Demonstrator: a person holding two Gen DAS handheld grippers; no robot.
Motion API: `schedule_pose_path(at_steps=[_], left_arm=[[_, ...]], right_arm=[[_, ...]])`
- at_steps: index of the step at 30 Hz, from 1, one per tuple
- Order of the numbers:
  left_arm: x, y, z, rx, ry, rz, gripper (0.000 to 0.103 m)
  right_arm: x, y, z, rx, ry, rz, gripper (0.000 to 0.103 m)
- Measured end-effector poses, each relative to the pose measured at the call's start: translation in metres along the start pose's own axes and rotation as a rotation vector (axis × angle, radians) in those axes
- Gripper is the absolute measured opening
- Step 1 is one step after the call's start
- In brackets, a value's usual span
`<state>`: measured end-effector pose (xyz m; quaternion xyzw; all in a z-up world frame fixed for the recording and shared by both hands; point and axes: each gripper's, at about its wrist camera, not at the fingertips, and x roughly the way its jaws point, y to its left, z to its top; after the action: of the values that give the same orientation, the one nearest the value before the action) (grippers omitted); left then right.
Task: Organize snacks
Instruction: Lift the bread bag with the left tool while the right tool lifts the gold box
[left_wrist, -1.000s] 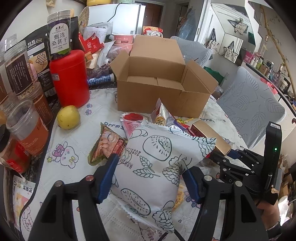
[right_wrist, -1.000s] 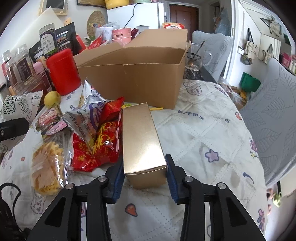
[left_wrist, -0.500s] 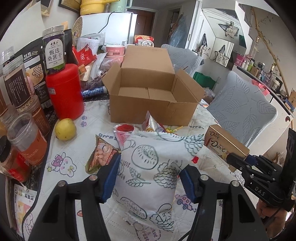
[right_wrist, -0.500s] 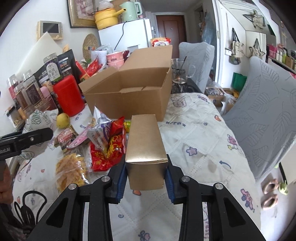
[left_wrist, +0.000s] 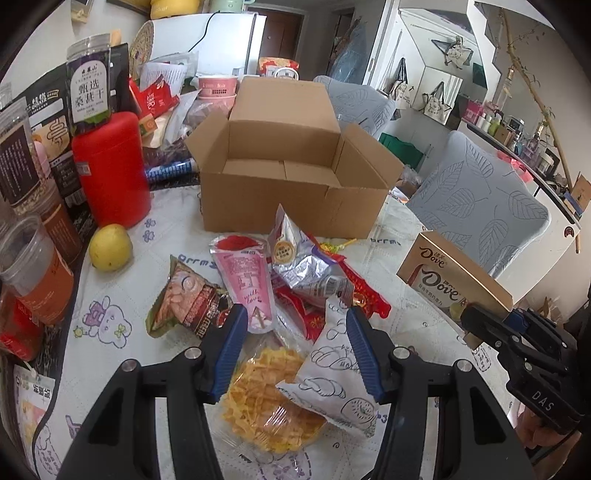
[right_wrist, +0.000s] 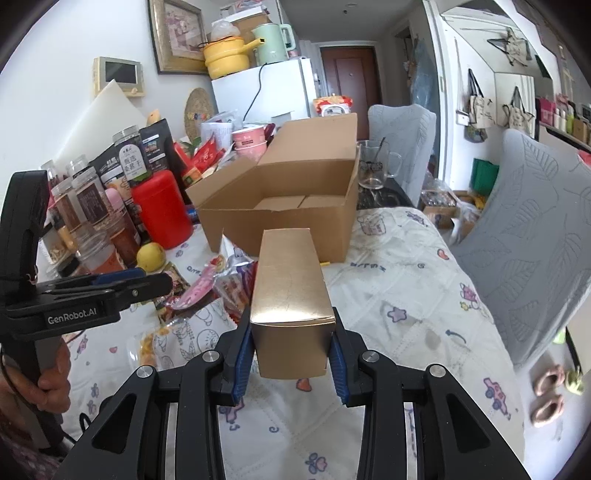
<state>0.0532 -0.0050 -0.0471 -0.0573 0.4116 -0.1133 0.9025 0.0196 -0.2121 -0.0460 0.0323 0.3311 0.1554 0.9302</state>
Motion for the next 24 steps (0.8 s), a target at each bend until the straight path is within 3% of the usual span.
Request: schedule_pose_path(at_steps=[7,14,24], left_arm=[[0.010,-0.001,-0.012,-0.002,0.087,-0.043,0.055],[0.022,-0.033,-0.015,0.053,0.133,-0.100,0.079],[0.064,-0.063,-0.033,0.007,0.285,-0.121,0.079]], right_arm=[[0.006,-0.004,-0.008,0.028,0.038,0.017,0.036],[0.005,-0.011,-0.015,0.043,0.045,-0.005,0.036],[-0.010,-0.044,-0.030,0.096,0.043,-0.053,0.036]])
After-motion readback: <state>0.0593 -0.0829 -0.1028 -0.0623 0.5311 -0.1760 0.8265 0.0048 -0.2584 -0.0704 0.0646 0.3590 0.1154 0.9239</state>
